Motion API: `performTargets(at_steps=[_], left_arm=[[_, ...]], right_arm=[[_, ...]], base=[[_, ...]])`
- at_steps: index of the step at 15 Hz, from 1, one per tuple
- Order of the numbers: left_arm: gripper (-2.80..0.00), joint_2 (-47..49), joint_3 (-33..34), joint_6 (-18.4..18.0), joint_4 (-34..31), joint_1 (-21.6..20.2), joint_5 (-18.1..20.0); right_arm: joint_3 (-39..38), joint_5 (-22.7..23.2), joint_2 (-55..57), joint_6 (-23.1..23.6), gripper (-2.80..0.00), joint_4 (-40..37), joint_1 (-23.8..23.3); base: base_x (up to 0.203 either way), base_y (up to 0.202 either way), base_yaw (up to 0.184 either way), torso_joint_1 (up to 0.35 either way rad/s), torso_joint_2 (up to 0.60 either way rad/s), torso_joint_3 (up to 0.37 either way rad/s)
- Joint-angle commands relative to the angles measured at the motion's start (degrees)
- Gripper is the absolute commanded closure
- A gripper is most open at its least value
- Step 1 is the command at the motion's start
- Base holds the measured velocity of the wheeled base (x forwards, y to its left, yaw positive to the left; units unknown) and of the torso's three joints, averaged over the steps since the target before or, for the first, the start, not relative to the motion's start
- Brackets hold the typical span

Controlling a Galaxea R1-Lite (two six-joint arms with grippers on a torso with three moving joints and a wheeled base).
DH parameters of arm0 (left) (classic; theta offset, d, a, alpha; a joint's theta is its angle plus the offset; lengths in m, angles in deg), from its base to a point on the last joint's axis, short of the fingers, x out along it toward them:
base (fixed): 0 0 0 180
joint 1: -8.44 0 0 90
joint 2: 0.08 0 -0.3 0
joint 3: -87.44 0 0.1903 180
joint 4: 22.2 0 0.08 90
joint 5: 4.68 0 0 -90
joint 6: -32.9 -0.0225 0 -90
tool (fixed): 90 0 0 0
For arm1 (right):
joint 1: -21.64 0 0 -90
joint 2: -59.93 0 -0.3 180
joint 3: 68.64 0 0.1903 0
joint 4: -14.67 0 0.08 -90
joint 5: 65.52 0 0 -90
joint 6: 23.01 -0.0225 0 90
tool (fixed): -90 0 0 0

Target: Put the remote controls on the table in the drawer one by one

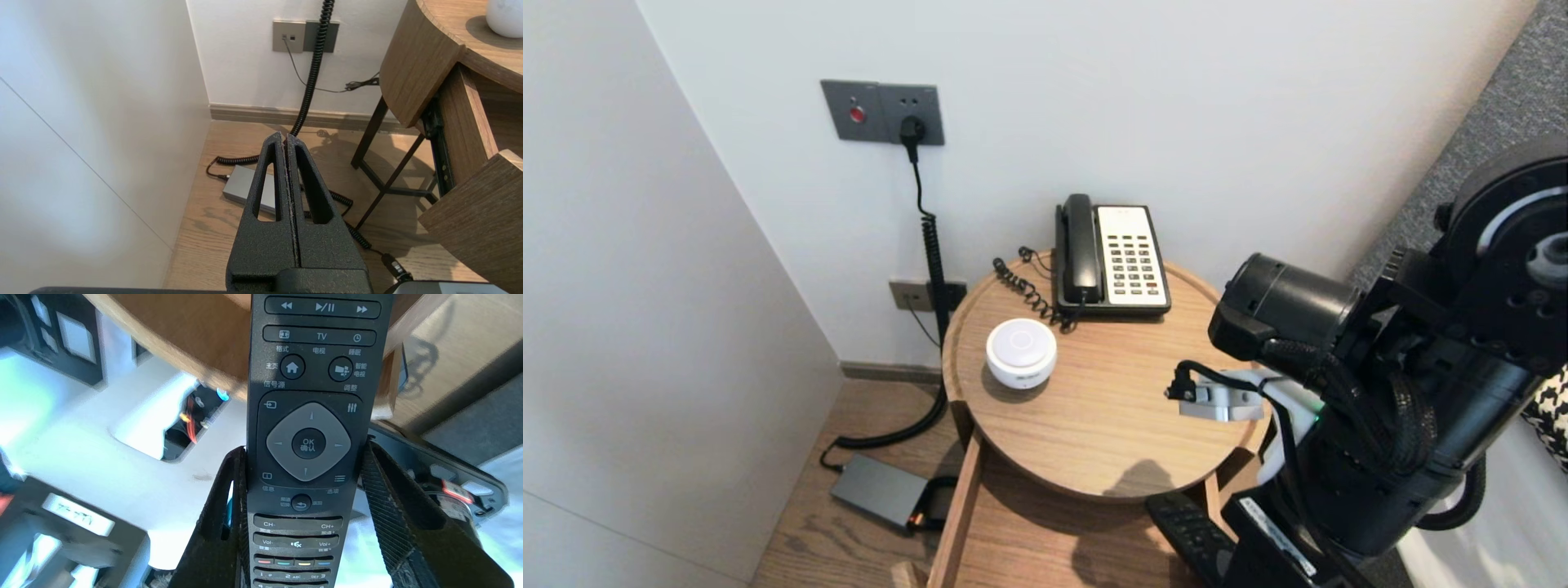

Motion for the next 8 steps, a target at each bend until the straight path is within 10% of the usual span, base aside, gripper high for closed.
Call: performTargets(at_steps=[1, 8], left_arm=[[0.00, 0.00, 0.79, 0.00, 0.08, -0.04, 0.00], [0.00, 0.00, 0.79, 0.00, 0.00, -0.04, -0.08]], right_arm=[[-2.21, 0.14, 0.06, 0.22, 0.00, -0.18, 1.75], [-3.54, 0.22, 4.05, 0.26, 0.00, 0.25, 4.07]], base=[[0.000, 0.000, 0.000, 0.000, 0.00, 0.000], [0.000, 0.000, 0.000, 0.000, 0.00, 0.000]])
